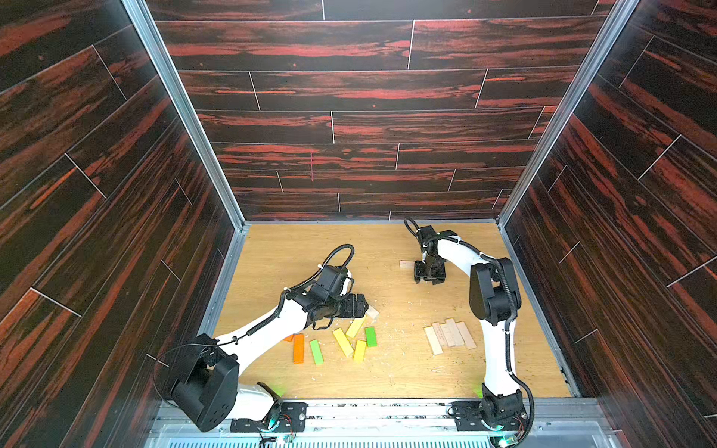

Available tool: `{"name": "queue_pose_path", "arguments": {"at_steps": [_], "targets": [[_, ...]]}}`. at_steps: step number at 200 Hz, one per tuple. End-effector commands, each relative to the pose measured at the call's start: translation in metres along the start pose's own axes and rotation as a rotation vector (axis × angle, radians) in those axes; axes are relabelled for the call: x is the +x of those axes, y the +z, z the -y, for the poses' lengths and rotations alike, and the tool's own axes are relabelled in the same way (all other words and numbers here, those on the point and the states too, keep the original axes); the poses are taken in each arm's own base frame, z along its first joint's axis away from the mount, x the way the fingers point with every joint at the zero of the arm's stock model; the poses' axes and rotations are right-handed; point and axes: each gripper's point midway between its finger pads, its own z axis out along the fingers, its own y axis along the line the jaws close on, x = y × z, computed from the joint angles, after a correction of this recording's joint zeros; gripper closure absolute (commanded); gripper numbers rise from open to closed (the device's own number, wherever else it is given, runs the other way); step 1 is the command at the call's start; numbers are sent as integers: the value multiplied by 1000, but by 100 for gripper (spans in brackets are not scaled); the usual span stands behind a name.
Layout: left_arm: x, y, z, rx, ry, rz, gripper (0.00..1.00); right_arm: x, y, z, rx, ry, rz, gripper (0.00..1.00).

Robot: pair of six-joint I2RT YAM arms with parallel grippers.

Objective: Assemble a giraffe with building blocks
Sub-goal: Assemble the building block at the center of the board, then adjust the building block at the center of the board.

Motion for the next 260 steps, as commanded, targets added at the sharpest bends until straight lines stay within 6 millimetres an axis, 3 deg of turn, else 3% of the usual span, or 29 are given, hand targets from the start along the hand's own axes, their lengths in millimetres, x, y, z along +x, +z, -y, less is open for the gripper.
{"name": "queue_pose_path", "arguments": {"at_steps": [1,50,76,97,136,172,197,229,246,260], "targets": [[-10,-15,6,7,19,38,10,7,-20,3,20,-10,-10,32],[-16,-33,-1,-29,13,104,9,19,-71,-19,29,-90,80,28],[-24,-58,-19,-120,-31,205,10,35,-90,-50,19,-177,112,28],[-29,-84,-33,-155,-69,311,10,49,-101,-86,-15,-273,139,29],[-26,-118,-52,-172,-136,416,10,76,-95,-151,-90,-448,131,33],[-14,-119,-58,-176,-156,400,10,85,-78,-175,-108,-484,98,33],[-11,-118,-61,-171,-168,400,9,64,-85,-149,-105,-355,132,33],[-11,-111,-60,-160,-172,384,9,25,-91,-74,-140,-114,172,34],[-13,-103,-58,-146,-174,370,11,6,-91,-35,-184,7,189,43],[-15,-97,-55,-133,-179,358,13,-8,-92,-10,-208,94,209,59]]}}
